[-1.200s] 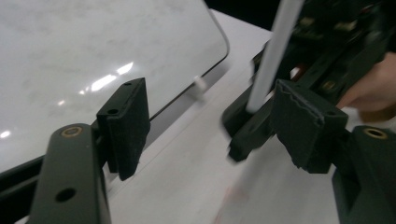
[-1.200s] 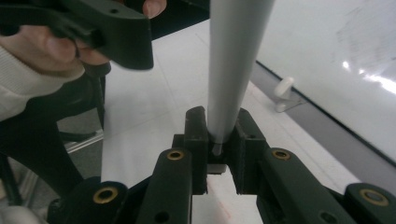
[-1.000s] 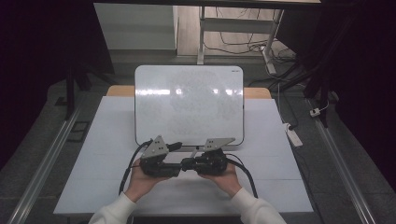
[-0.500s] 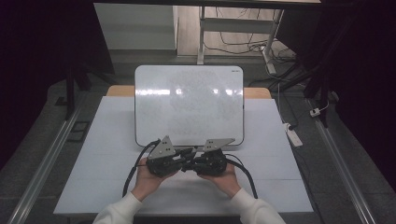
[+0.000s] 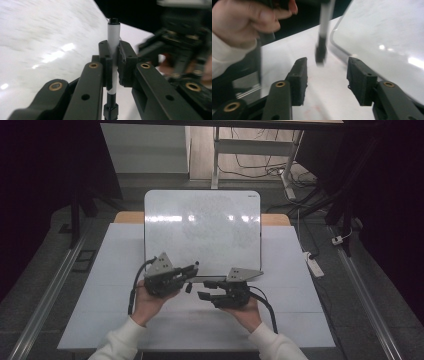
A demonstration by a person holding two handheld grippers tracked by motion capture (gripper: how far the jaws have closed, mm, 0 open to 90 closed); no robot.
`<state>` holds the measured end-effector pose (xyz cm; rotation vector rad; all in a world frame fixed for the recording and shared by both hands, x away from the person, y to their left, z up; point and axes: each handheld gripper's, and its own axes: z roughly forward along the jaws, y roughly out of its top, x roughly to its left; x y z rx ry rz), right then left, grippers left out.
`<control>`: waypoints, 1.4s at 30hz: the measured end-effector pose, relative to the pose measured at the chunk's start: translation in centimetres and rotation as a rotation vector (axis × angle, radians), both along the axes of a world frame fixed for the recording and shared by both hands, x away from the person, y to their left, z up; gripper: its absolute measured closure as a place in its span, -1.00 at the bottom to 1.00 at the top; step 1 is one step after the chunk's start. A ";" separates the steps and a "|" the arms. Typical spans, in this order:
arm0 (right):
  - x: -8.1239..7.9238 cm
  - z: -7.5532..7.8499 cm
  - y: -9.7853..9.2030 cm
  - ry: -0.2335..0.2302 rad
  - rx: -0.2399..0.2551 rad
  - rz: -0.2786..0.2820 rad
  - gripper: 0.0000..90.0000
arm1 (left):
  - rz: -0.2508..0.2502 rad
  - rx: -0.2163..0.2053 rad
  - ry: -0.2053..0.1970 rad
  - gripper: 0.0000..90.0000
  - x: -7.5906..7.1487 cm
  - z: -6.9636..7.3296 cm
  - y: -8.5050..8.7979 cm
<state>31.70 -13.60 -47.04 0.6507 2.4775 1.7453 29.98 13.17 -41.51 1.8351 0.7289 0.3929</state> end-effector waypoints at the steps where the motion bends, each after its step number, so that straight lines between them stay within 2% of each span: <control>1: 0.0 0.2 -0.6 -0.011 0.004 -0.019 0.09 | 0.019 -0.002 0.004 0.81 0.6 0.4 0.5; 5: 0.5 0.4 -3.7 -0.034 -0.008 -0.105 0.06 | 0.095 0.002 0.021 0.81 3.2 1.9 2.5; 10: 0.6 -0.1 -7.8 -0.066 -0.041 -0.222 0.04 | 0.159 0.020 0.037 0.81 6.0 3.5 4.0; 14: 0.5 -0.7 -10.7 -0.113 -0.075 -0.304 0.03 | 0.200 0.025 0.045 0.81 7.7 4.2 4.9; 18: 0.3 -1.2 -12.9 -0.145 -0.126 -0.356 0.01 | 0.243 0.040 0.053 0.81 9.0 4.9 5.7; 23: 0.2 -1.4 -14.0 -0.166 -0.162 -0.386 0.00 | 0.305 0.064 0.067 0.80 11.3 5.8 6.9; 30: 0.5 -1.7 -14.0 -0.157 -0.175 -0.396 0.00 | 0.361 0.089 0.106 0.80 14.7 6.5 7.9; 32: 0.5 -1.7 -14.1 -0.155 -0.175 -0.398 0.00 | 0.379 0.109 0.115 0.80 15.6 6.6 8.1; 39: 0.6 -1.9 -14.2 -0.147 -0.177 -0.407 0.01 | 0.403 0.131 0.149 0.80 18.1 5.9 8.5; 42: 0.6 -1.9 -14.2 -0.145 -0.179 -0.405 0.01 | 0.410 0.117 0.166 0.79 18.8 5.3 8.7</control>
